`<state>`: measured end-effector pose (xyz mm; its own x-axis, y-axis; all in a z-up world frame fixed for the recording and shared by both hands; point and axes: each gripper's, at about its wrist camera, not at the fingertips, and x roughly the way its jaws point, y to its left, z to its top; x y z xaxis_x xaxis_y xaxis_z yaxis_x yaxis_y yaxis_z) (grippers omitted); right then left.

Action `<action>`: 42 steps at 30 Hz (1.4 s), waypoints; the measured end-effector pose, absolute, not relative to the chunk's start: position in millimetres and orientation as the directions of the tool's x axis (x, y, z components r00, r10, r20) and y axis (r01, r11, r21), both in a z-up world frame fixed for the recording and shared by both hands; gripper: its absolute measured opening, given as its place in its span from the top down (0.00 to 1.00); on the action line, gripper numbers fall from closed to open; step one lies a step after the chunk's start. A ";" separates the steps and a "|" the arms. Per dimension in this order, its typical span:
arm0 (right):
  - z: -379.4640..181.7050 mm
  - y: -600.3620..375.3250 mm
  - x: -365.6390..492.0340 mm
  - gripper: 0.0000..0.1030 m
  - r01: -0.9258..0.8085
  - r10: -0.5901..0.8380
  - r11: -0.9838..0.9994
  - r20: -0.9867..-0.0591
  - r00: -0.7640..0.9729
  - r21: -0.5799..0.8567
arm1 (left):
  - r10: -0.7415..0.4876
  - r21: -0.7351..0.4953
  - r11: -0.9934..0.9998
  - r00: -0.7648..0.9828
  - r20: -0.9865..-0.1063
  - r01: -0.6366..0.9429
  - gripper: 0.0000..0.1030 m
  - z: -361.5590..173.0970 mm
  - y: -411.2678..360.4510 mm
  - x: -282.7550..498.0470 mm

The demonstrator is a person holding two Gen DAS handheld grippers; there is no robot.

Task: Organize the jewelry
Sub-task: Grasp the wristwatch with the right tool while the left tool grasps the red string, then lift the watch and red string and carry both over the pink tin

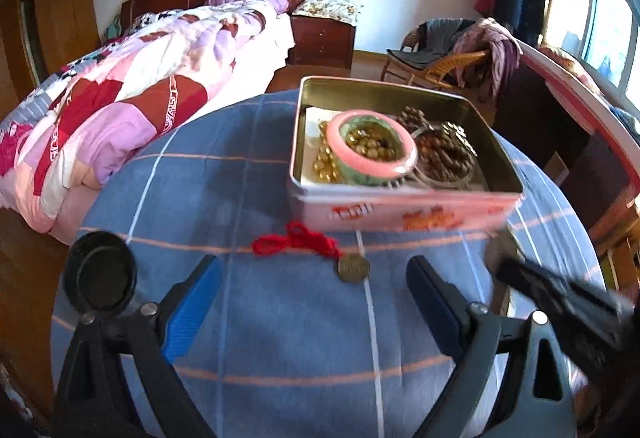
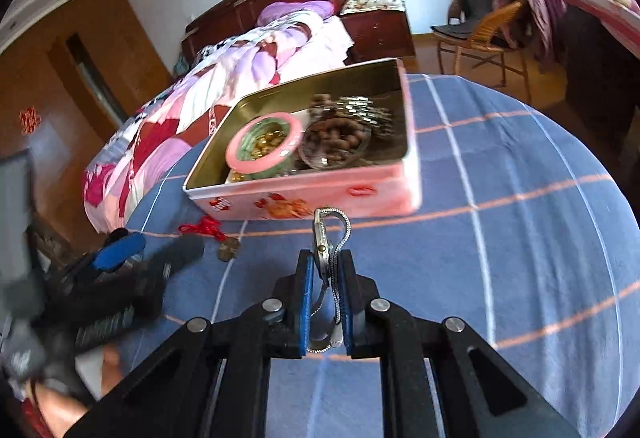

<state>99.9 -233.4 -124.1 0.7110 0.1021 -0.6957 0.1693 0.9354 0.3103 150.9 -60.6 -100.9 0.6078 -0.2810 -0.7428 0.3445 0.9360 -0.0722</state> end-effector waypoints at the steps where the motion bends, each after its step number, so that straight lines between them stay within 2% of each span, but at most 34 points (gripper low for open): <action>1: -124.8 -236.1 96.5 0.89 0.177 0.100 0.932 -0.692 0.715 0.318 | -0.275 -0.070 0.938 0.603 -0.749 0.340 0.19 -103.4 -64.0 157.5; 3: -125.6 -238.0 93.8 0.89 0.183 0.097 0.928 -0.686 0.721 0.324 | -0.254 -0.056 0.941 0.590 -0.766 0.333 0.30 -109.4 -70.4 167.1; 6: -129.1 -237.0 95.1 0.89 0.185 0.102 0.926 -0.690 0.716 0.328 | -0.220 -0.036 0.948 0.566 -0.794 0.318 0.40 -122.5 -79.8 179.2; 9: -131.0 -236.7 96.1 0.89 0.184 0.107 0.925 -0.695 0.711 0.331 | -0.206 -0.021 0.950 0.571 -0.795 0.313 0.42 -128.9 -82.2 178.9; 11: -132.2 -238.0 95.5 0.89 0.185 0.107 0.925 -0.696 0.710 0.331 | -0.210 -0.010 0.946 0.587 -0.782 0.325 0.48 -129.5 -82.0 171.8; 14: -135.9 -236.9 96.2 0.89 0.190 0.109 0.923 -0.702 0.703 0.334 | -0.236 -0.019 0.936 0.587 -0.774 0.351 0.69 -127.2 -83.1 166.7; 15: -136.2 -236.6 96.6 0.89 0.192 0.108 0.923 -0.704 0.702 0.334 | -0.236 -0.013 0.934 0.589 -0.773 0.357 0.90 -126.2 -84.1 165.5; 20: -131.1 -236.4 91.5 0.89 0.204 0.092 0.921 -0.695 0.713 0.331 | -0.289 -0.062 0.918 0.557 -0.779 0.391 0.93 -124.1 -80.2 158.1; 23: -124.5 -238.7 84.5 0.89 0.213 0.078 0.918 -0.681 0.729 0.334 | -0.360 -0.118 0.900 0.564 -0.743 0.420 0.93 -114.2 -76.3 146.5; 28: -113.1 -242.3 73.8 0.89 0.233 0.047 0.916 -0.664 0.746 0.327 | -0.428 -0.143 0.870 0.580 -0.693 0.471 0.93 -90.8 -79.2 126.3; 35: -102.2 -238.8 62.9 0.89 0.240 0.026 0.917 -0.649 0.761 0.319 | -0.492 -0.163 0.837 0.587 -0.643 0.523 0.93 -63.4 -80.5 113.0; 42: -77.1 -236.1 48.8 0.89 0.241 -0.006 0.922 -0.613 0.790 0.302 | -0.497 -0.117 0.822 0.602 -0.626 0.557 0.93 -39.3 -96.5 101.4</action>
<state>48.8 -236.1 -77.1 0.7903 -0.0063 -0.6128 0.2412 0.9224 0.3016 101.4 -96.5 -39.3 0.6017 -0.4965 -0.6257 0.5571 0.8222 -0.1168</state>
